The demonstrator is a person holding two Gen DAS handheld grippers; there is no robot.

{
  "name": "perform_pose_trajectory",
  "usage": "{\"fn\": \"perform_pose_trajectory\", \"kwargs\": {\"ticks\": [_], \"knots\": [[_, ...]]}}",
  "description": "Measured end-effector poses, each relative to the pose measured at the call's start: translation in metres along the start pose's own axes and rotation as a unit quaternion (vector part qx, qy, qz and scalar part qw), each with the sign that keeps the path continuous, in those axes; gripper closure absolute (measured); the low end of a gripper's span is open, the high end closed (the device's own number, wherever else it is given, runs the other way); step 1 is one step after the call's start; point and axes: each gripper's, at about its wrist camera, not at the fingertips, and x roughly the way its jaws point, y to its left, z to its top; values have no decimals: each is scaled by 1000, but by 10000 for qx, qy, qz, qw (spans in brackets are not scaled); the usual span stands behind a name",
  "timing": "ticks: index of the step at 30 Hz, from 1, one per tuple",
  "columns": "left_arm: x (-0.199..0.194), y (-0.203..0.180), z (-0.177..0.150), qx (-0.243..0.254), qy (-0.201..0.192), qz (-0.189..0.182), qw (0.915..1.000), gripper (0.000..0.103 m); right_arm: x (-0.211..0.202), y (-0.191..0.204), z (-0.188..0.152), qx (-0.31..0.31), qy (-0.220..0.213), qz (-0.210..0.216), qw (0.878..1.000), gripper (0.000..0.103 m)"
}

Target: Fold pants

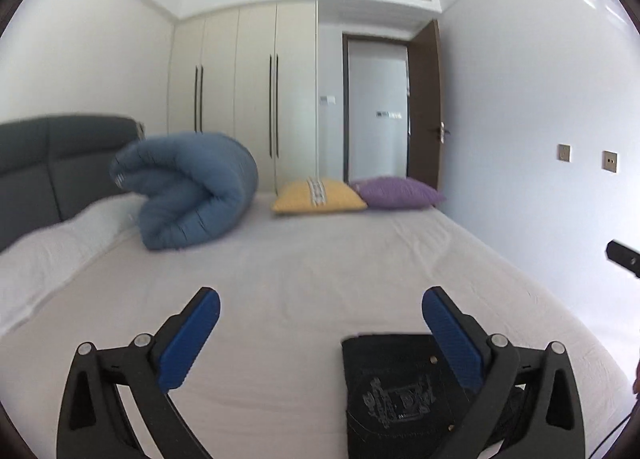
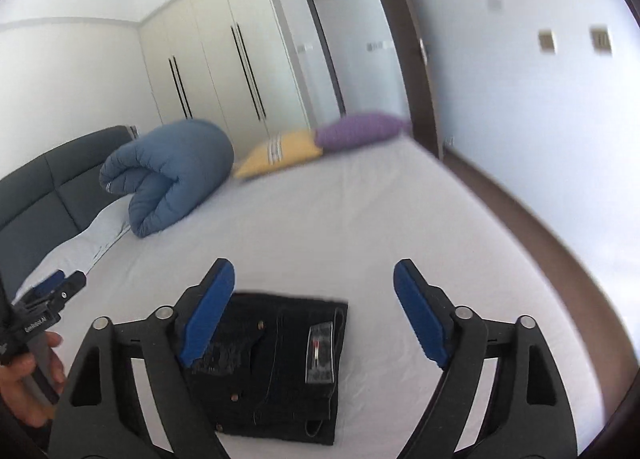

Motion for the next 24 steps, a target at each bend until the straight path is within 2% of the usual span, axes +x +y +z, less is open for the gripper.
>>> {"fn": "perform_pose_trajectory", "kwargs": {"ticks": [2, 3, 4, 6, 8, 10, 13, 14, 16, 20, 22, 24], "knots": [[-43, -1, 21, 343, -465, 151, 9982, 0, -41, 22, 21, -354, -793, -125, 9961, 1], [-60, 19, 32, 449, -684, 150, 9965, 0, -56, 35, 30, -489, -1038, -174, 9932, 0], [-77, 20, 41, 553, -923, 109, 9941, 0, -73, 44, 41, -616, -1192, -226, 9907, 0], [-104, 20, 55, 613, -1161, 17, 9913, 0, -90, 54, 56, -636, -1086, -84, 9920, 0], [-125, 20, 68, 624, -1113, -50, 9918, 0, -109, 59, 73, -477, -962, 3, 9942, 0], [-137, 16, 79, 733, -1018, -196, 9919, 0, -132, 59, 84, -383, -1111, 134, 9930, 0], [-161, 7, 89, 913, -1187, -289, 9883, 0, -156, 69, 96, -387, -1250, -20, 9914, 0], [-167, 6, 94, 907, -1150, -401, 9884, 0, -166, 68, 99, -404, -1238, -43, 9915, 0], [-173, 3, 97, 813, -957, -625, 9901, 0, -177, 80, 103, -386, -1098, 193, 9930, 0], [-169, 9, 85, 535, -502, -615, 9954, 0, -187, 88, 97, -142, -879, 403, 9952, 0], [-157, 7, 69, 461, -138, -626, 9969, 0, -195, 91, 86, -23, -554, 626, 9965, 0], [-146, 8, 56, 378, 159, -460, 9981, 0, -193, 92, 71, 113, -101, 931, 9955, 0]]}}
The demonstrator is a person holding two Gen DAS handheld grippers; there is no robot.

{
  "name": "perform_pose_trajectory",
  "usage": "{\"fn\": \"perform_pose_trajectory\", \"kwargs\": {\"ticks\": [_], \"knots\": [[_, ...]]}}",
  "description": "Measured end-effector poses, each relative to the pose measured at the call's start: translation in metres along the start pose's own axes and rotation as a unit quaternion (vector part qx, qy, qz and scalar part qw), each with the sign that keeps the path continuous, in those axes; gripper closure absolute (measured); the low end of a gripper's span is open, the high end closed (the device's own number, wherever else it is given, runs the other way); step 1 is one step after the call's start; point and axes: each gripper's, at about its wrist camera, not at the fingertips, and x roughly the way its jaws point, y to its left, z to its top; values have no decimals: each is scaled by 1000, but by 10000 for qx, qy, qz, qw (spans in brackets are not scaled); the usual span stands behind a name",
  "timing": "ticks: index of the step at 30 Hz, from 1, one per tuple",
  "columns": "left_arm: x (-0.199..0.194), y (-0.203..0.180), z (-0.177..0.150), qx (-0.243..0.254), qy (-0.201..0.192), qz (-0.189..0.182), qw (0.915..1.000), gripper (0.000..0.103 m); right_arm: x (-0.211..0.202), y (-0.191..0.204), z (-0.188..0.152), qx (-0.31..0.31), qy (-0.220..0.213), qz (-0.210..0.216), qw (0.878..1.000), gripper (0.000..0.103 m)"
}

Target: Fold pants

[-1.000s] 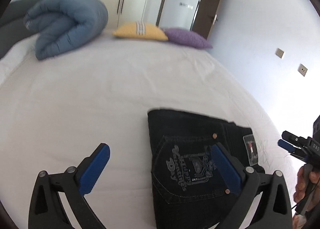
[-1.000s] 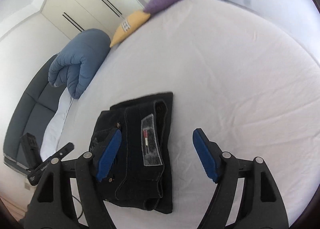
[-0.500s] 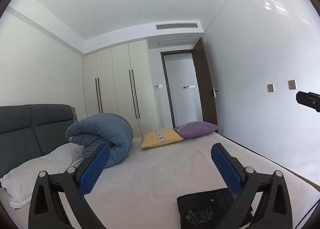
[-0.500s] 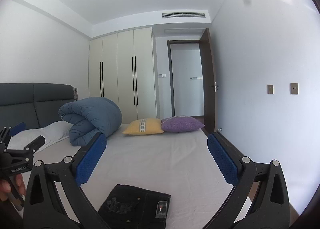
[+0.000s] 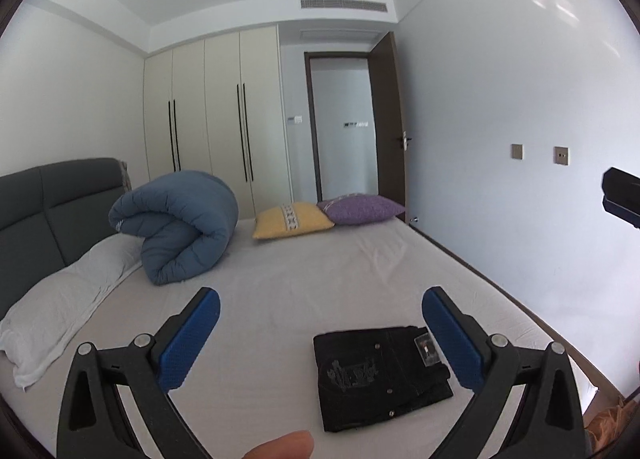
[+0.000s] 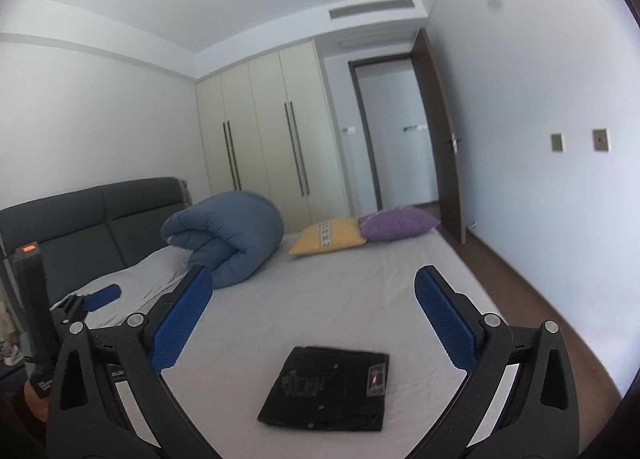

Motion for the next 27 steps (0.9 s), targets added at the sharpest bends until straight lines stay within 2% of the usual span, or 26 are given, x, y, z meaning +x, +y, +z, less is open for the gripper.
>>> {"fn": "perform_pose_trajectory", "kwargs": {"ticks": [2, 4, 9, 13, 17, 23, 27], "knots": [[10, -1, -13, -38, 282, 115, 9995, 0, 7, 0, -15, 29, 305, 74, 9995, 0], [21, -4, -26, -85, 625, 58, 9980, 0, 16, -6, -29, -102, 390, -102, 9991, 0], [44, -3, -49, -269, 1132, 68, 9932, 0, 48, -28, -62, 39, 790, -378, 9962, 0], [57, 0, -60, -329, 1428, 68, 9892, 0, 78, -34, -95, -324, 1183, -863, 9887, 0], [64, 0, -67, -379, 1552, 75, 9871, 0, 95, -35, -114, -460, 1351, -978, 9849, 0], [72, -3, -72, -349, 1632, 105, 9859, 0, 121, -46, -126, -240, 1582, -1355, 9778, 0], [73, -1, -74, -374, 1658, 127, 9854, 0, 132, -50, -130, -88, 1738, -1403, 9747, 0]]}}
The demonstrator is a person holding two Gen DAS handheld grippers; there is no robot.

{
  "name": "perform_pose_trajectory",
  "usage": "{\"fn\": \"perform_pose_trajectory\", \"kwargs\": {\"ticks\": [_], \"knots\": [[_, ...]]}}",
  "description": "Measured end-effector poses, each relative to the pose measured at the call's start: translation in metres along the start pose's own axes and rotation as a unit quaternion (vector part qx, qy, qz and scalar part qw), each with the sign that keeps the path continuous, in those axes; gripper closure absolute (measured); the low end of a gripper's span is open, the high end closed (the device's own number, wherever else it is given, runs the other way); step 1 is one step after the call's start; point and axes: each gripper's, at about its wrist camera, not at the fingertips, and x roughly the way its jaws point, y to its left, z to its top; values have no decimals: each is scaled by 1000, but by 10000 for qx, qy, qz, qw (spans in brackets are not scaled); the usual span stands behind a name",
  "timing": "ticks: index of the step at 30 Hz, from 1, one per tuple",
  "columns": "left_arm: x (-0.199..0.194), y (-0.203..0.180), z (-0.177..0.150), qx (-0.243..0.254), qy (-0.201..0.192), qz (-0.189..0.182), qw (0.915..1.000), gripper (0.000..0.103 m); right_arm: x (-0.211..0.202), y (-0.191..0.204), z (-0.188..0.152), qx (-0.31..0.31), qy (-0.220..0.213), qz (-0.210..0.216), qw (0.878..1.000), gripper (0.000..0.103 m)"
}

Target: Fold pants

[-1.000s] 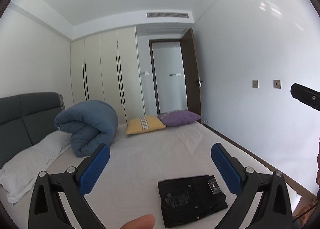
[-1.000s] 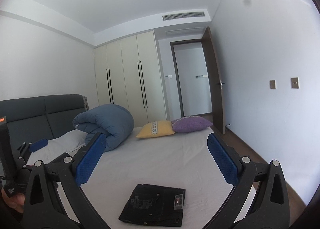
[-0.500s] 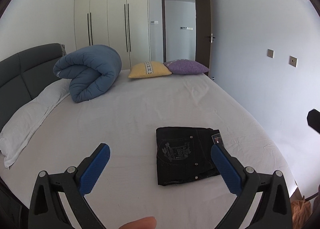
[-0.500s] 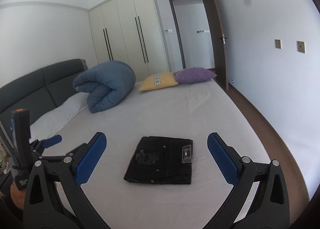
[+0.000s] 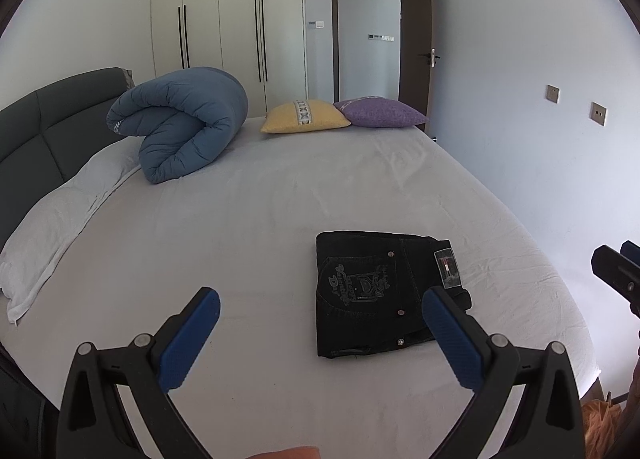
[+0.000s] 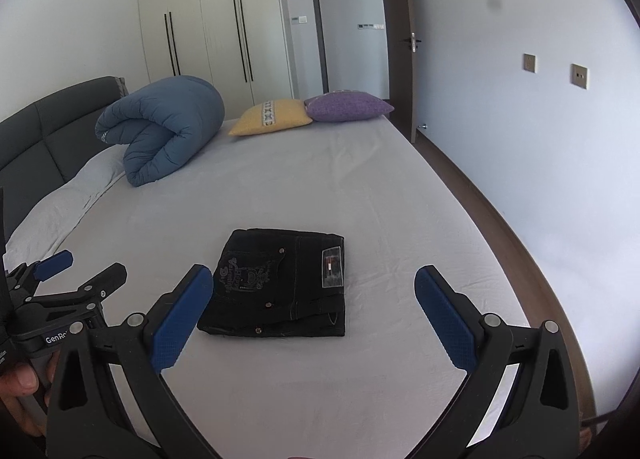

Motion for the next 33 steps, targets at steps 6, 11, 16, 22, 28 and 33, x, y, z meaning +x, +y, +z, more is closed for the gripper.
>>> {"fn": "perform_pose_trajectory", "kwargs": {"ticks": [6, 11, 16, 22, 28, 33], "knots": [[2, 1, -1, -21, 46, -52, 10000, 0, 7, 5, 0, -67, 152, -57, 9998, 0], [2, -2, -2, 14, 59, -66, 10000, 0, 12, 6, 0, 33, 280, -71, 9996, 0], [3, -2, -3, -4, 86, -78, 9999, 0, 17, 9, -2, 6, 326, -118, 9994, 0], [6, 0, -4, -53, 143, -76, 9999, 0, 25, 12, -5, -26, 431, -210, 9988, 0], [7, -1, -5, -46, 153, -79, 9998, 0, 31, 15, -8, -12, 525, -197, 9984, 0], [10, -1, -7, -45, 179, -106, 9998, 0, 35, 16, -9, -8, 573, -214, 9981, 0]]}}
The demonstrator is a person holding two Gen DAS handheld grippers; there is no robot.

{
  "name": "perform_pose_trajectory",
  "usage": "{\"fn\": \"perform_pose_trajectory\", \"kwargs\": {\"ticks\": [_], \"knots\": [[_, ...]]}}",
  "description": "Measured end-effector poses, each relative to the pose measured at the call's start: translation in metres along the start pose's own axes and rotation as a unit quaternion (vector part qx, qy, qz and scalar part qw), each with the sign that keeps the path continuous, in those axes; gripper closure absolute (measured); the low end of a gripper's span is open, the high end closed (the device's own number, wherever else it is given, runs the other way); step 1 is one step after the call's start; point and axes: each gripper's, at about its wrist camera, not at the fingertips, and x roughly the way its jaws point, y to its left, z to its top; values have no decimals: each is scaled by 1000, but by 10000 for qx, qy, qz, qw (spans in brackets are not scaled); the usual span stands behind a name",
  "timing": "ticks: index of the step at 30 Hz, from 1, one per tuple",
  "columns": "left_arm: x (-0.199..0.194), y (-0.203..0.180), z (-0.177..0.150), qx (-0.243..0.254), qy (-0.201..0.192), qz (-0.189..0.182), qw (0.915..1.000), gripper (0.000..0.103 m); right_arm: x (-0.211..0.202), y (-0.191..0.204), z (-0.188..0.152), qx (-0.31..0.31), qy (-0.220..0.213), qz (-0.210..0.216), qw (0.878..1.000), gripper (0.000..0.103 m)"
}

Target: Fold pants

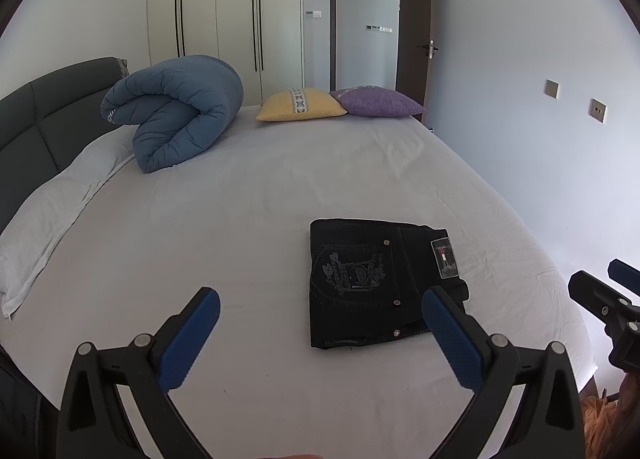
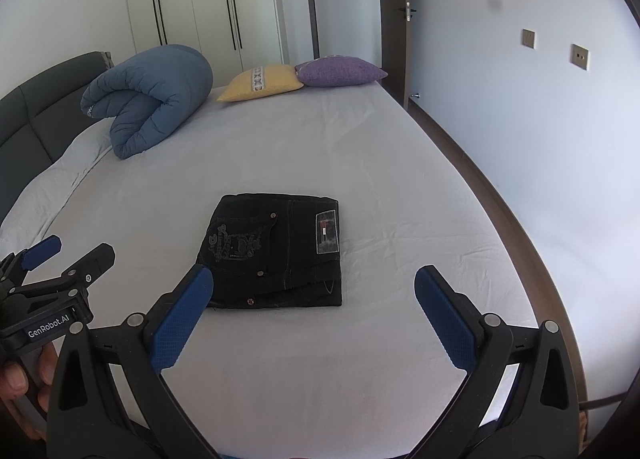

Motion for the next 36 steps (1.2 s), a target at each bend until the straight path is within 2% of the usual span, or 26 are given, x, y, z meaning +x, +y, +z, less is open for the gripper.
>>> {"fn": "perform_pose_trajectory", "kwargs": {"ticks": [36], "knots": [[6, -1, -6, -10, 81, -57, 10000, 0, 11, 1, -1, 53, 106, -14, 9999, 0]]}}
